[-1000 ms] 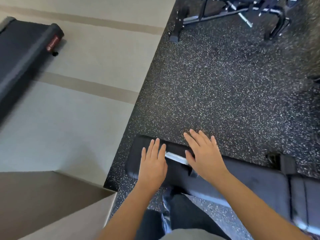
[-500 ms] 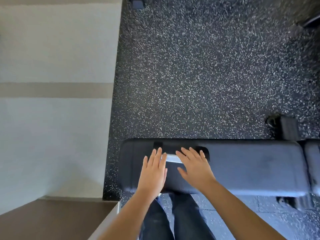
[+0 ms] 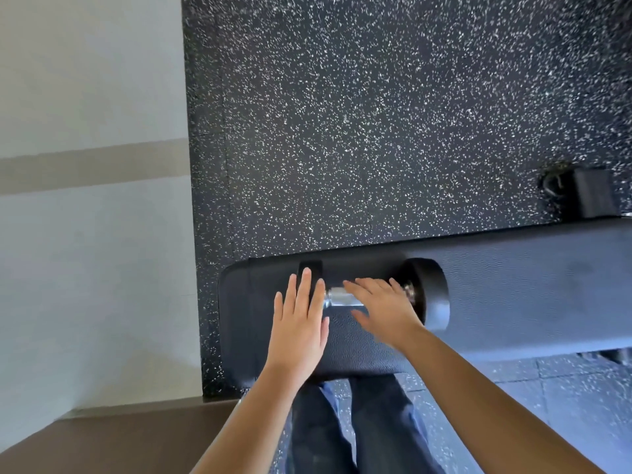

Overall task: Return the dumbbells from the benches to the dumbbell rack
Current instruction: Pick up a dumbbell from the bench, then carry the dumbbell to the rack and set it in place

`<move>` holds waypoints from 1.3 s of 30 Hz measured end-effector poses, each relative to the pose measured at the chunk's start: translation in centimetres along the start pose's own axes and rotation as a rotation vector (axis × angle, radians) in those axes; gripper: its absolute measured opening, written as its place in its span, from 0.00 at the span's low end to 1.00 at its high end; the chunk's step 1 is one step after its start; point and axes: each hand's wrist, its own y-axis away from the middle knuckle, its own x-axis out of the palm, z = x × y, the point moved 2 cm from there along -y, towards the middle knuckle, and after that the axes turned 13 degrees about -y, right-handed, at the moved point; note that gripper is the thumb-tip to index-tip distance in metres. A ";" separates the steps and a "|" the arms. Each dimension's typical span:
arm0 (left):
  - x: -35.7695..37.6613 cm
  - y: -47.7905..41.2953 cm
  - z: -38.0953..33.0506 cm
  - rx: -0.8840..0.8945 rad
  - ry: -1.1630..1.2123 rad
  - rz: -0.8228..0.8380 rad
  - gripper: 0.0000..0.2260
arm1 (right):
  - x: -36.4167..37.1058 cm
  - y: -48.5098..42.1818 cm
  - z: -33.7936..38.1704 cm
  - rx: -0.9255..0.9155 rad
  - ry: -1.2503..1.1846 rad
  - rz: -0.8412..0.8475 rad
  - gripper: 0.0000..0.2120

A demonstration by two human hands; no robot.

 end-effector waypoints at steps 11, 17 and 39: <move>0.4 -0.1 -0.2 -0.053 0.101 -0.003 0.31 | -0.9 -2.3 -0.8 -0.042 -0.005 0.074 0.25; -0.3 0.5 -0.1 -0.041 0.119 0.034 0.30 | -1.7 -2.1 0.6 0.087 -0.108 0.198 0.22; -17.6 3.3 -0.2 -0.100 0.530 0.053 0.27 | -10.9 14.1 7.7 0.267 -0.434 0.120 0.25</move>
